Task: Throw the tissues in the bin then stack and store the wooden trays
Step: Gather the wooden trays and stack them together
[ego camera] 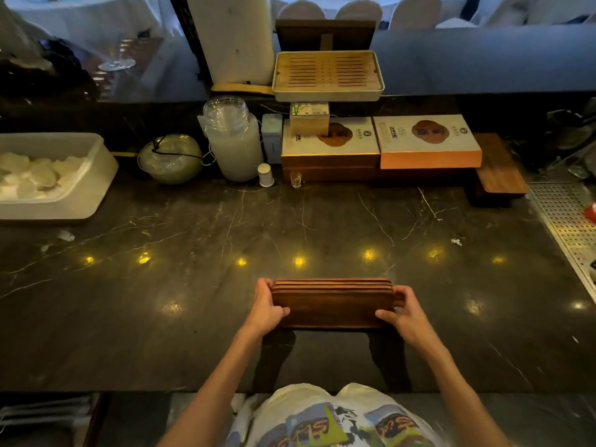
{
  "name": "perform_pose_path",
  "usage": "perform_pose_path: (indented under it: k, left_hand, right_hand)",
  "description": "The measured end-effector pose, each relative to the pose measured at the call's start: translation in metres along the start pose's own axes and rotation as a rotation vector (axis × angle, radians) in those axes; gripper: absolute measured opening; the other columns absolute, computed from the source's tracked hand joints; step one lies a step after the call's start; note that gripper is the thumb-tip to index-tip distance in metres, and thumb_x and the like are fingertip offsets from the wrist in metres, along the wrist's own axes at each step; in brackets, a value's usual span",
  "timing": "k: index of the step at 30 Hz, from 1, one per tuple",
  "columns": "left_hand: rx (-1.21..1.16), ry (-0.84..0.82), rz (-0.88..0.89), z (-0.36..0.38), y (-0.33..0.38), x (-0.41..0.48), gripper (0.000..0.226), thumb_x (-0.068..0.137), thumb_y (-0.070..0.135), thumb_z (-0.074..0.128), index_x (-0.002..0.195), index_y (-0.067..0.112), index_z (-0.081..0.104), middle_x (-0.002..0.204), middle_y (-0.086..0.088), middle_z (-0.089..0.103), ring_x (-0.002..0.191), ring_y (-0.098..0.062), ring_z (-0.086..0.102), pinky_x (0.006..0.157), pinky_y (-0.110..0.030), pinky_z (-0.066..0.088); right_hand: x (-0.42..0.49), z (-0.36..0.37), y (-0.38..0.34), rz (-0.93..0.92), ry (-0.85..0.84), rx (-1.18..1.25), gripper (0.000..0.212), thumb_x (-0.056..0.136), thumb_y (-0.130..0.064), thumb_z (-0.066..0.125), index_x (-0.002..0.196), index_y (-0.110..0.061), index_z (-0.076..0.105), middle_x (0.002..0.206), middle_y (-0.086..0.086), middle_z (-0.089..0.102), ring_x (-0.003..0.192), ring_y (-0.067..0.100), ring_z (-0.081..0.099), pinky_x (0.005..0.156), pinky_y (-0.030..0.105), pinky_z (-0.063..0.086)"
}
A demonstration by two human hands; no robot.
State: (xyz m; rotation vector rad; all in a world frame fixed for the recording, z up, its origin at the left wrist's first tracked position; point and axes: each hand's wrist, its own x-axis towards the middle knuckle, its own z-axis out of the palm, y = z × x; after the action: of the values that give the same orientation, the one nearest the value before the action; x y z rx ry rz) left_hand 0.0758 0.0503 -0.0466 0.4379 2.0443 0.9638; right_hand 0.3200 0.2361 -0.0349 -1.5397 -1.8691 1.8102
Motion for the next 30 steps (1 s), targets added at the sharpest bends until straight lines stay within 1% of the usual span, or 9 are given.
perform_pose_path:
  k: [4, 7, 10, 14, 17, 21, 24, 27, 30]
  left_hand:
    - [0.087, 0.047, 0.139, 0.0, 0.0, 0.002, 0.053, 0.076, -0.008, 0.066, 0.109, 0.02, 0.036, 0.114, -0.001, 0.044, 0.109, -0.012, 0.048, 0.079, -0.018, 0.045]
    - [0.19, 0.015, 0.187, -0.005, 0.0, 0.003, 0.053, 0.079, -0.005, 0.066, 0.111, 0.023, 0.035, 0.115, 0.003, 0.042, 0.108, -0.008, 0.047, 0.088, -0.023, 0.049]
    - [0.453, -0.018, 0.331, -0.007, 0.007, 0.002, 0.058, 0.08, 0.001, 0.066, 0.123, 0.025, 0.035, 0.124, 0.004, 0.039, 0.114, -0.009, 0.045, 0.096, -0.026, 0.047]
    - [0.782, 0.091, 0.485, 0.006, 0.021, -0.004, 0.065, 0.077, 0.008, 0.07, 0.132, 0.019, 0.037, 0.132, 0.0, 0.04, 0.119, -0.016, 0.044, 0.099, -0.03, 0.047]
    - [0.832, 0.141, 0.484, 0.012, 0.025, -0.005, 0.067, 0.076, 0.009, 0.071, 0.133, 0.016, 0.037, 0.135, -0.001, 0.039, 0.123, -0.017, 0.041, 0.104, -0.031, 0.043]
    - [0.769, 0.116, 0.483, 0.011, 0.024, -0.006, 0.067, 0.076, 0.004, 0.071, 0.133, 0.017, 0.037, 0.134, 0.001, 0.039, 0.119, -0.013, 0.042, 0.099, -0.028, 0.048]
    - [0.779, 0.116, 0.486, 0.011, 0.023, -0.005, 0.07, 0.075, 0.007, 0.072, 0.134, 0.018, 0.037, 0.133, 0.003, 0.039, 0.119, -0.013, 0.042, 0.1, -0.027, 0.047]
    - [0.841, 0.137, 0.492, 0.012, 0.022, -0.005, 0.071, 0.073, 0.01, 0.073, 0.134, 0.017, 0.037, 0.132, 0.002, 0.04, 0.119, -0.014, 0.043, 0.1, -0.027, 0.046]
    - [0.964, 0.159, 0.512, 0.015, 0.022, -0.005, 0.069, 0.072, 0.017, 0.073, 0.132, 0.015, 0.039, 0.131, -0.001, 0.043, 0.12, -0.018, 0.042, 0.105, -0.029, 0.041]
  right_hand:
    - [0.002, 0.003, 0.001, -0.068, 0.035, -0.035, 0.051, 0.08, 0.006, 0.068, 0.12, -0.017, 0.045, 0.121, 0.005, 0.058, 0.119, 0.024, 0.056, 0.098, 0.049, 0.051]
    - [0.003, 0.004, 0.005, -0.069, 0.059, -0.072, 0.053, 0.08, 0.003, 0.07, 0.119, -0.021, 0.045, 0.119, 0.0, 0.058, 0.118, 0.022, 0.056, 0.097, 0.046, 0.052]
    - [0.006, 0.003, 0.004, -0.064, 0.028, -0.168, 0.054, 0.08, 0.0, 0.071, 0.119, -0.023, 0.043, 0.122, 0.001, 0.058, 0.12, 0.02, 0.055, 0.1, 0.047, 0.05]
    - [0.009, 0.001, 0.001, -0.08, -0.007, -0.261, 0.053, 0.081, -0.003, 0.071, 0.118, -0.025, 0.04, 0.124, 0.002, 0.057, 0.121, 0.02, 0.055, 0.1, 0.042, 0.05]
    - [0.008, 0.003, 0.002, -0.127, -0.001, -0.336, 0.062, 0.081, -0.008, 0.072, 0.129, -0.026, 0.037, 0.133, 0.001, 0.05, 0.128, 0.02, 0.05, 0.104, 0.041, 0.046]
    - [0.007, 0.014, -0.001, -0.353, 0.09, -0.607, 0.101, 0.077, -0.021, 0.077, 0.151, -0.029, 0.009, 0.154, -0.001, 0.019, 0.143, 0.019, 0.022, 0.116, 0.044, 0.026]
    - [0.009, 0.033, -0.014, -0.533, 0.112, -1.001, 0.109, 0.078, -0.041, 0.072, 0.152, -0.031, -0.007, 0.16, -0.001, 0.012, 0.149, 0.022, 0.005, 0.12, 0.049, 0.002]
    - [0.007, 0.059, -0.027, -0.535, 0.096, -1.199, 0.096, 0.079, -0.048, 0.066, 0.153, -0.029, 0.008, 0.156, 0.0, 0.025, 0.148, 0.023, 0.014, 0.112, 0.059, -0.013]
    - [0.006, 0.07, -0.035, -0.494, 0.161, -1.199, 0.07, 0.08, -0.039, 0.069, 0.141, -0.028, 0.036, 0.139, -0.002, 0.046, 0.135, 0.022, 0.037, 0.114, 0.063, 0.003]
